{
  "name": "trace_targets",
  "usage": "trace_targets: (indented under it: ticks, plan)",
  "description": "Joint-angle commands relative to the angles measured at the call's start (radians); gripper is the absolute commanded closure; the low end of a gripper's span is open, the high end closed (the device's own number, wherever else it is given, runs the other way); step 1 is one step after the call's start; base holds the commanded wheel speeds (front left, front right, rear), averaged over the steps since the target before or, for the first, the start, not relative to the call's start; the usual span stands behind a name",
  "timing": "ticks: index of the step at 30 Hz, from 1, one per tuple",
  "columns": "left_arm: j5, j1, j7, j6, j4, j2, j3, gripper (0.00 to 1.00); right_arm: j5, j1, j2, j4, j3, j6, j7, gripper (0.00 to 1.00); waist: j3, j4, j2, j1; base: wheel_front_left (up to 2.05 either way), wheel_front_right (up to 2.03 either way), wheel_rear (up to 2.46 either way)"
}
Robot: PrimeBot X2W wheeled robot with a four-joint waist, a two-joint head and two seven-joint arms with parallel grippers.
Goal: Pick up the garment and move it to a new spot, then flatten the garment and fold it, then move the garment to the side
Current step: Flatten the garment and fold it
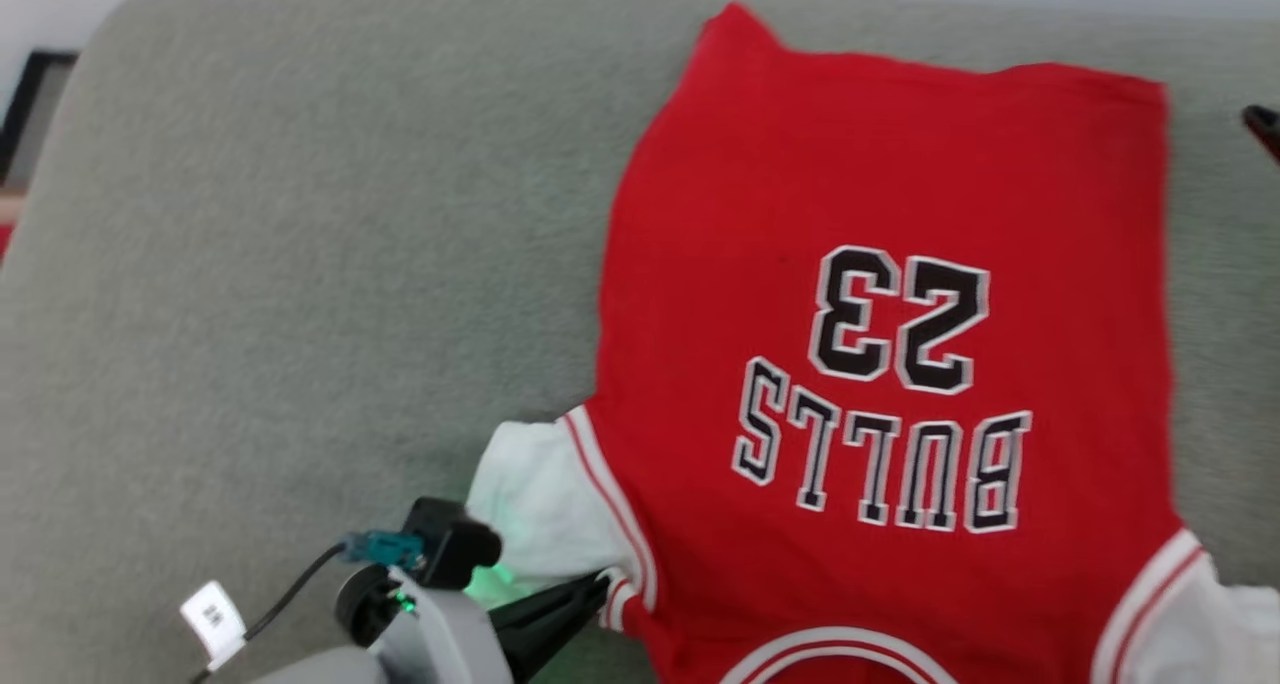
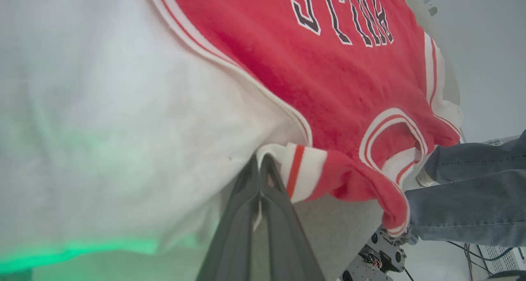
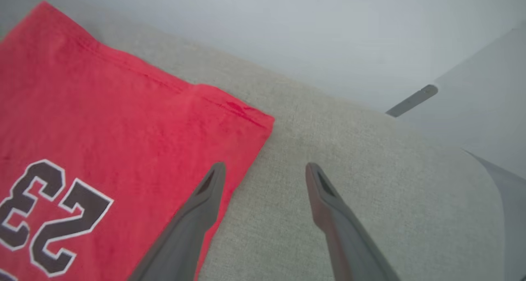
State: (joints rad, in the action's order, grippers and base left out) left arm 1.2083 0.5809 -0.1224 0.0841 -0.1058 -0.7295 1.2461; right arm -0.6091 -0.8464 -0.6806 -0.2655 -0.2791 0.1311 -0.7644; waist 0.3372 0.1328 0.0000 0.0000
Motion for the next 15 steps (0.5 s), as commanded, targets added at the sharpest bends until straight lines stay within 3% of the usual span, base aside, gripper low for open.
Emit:
trace_targets:
  ticks: [1, 9, 15]
  plan:
    - [-0.012, 0.019, 0.003, 0.007, -0.008, 0.017, 0.000, 1.00, 0.015, -0.043, 0.014, -0.070, -0.017, -0.001, -0.026, 0.00, 0.073, 0.079, 0.0000, 0.0000, 0.00, 0.00, 0.00]
    - [-0.049, 0.055, 0.015, 0.025, -0.035, 0.067, 0.012, 1.00, 0.079, -0.230, 0.043, -0.384, -0.034, -0.001, -0.147, 0.00, 0.142, 0.155, 0.0000, 0.0000, 0.00, 0.00, 0.00]
    - [-0.049, 0.082, 0.008, 0.029, -0.062, 0.087, 0.011, 1.00, 0.101, -0.280, 0.060, -0.508, -0.029, -0.001, -0.225, 0.00, 0.177, 0.185, 0.0000, 0.0000, 0.00, 0.00, 0.00]
